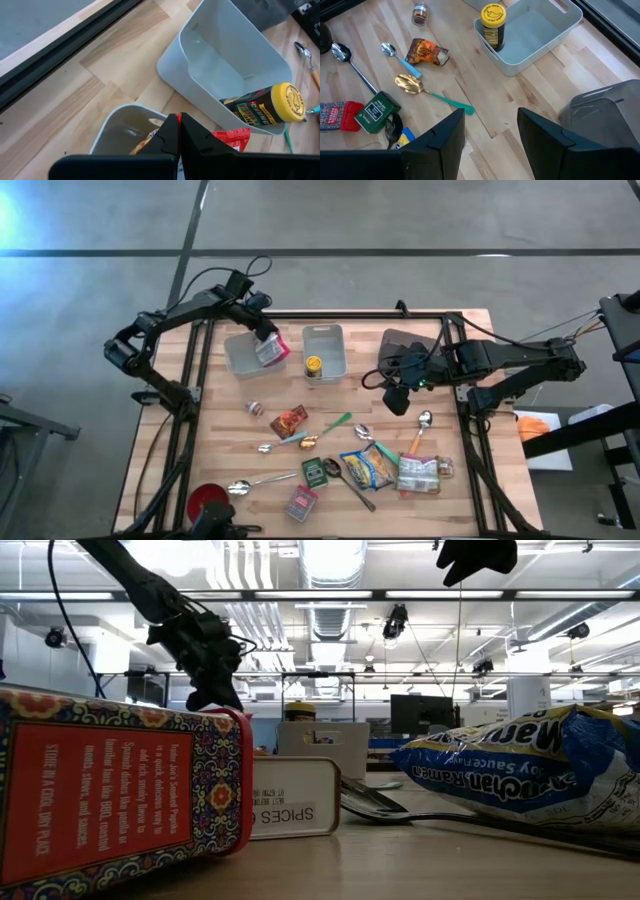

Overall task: Pick & Place Food Item
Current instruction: Put the red noodle pack into the left gray bin

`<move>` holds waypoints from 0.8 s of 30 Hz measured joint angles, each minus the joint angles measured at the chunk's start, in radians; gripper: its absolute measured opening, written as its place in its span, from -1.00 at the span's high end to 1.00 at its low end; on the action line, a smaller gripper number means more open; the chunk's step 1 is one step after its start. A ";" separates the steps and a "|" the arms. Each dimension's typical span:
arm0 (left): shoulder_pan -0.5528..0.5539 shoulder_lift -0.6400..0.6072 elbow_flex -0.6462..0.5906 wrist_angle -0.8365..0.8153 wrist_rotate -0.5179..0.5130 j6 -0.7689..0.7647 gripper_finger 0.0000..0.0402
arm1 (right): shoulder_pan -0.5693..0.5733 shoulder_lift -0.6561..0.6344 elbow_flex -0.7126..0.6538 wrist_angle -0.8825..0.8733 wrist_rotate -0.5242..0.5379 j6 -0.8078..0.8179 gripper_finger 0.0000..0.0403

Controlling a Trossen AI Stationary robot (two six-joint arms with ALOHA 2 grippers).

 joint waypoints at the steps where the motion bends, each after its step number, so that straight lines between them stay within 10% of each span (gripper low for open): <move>1: 0.000 0.000 0.000 0.002 0.000 0.001 1.00 | 0.000 0.000 0.000 0.000 0.000 0.000 0.12; 15: 0.000 0.000 0.000 0.050 0.009 0.016 0.97 | 0.000 0.000 0.000 0.000 0.000 0.000 0.12; 24: 0.000 0.000 0.000 0.052 0.011 0.016 0.50 | 0.000 0.000 0.000 0.000 0.000 0.000 0.12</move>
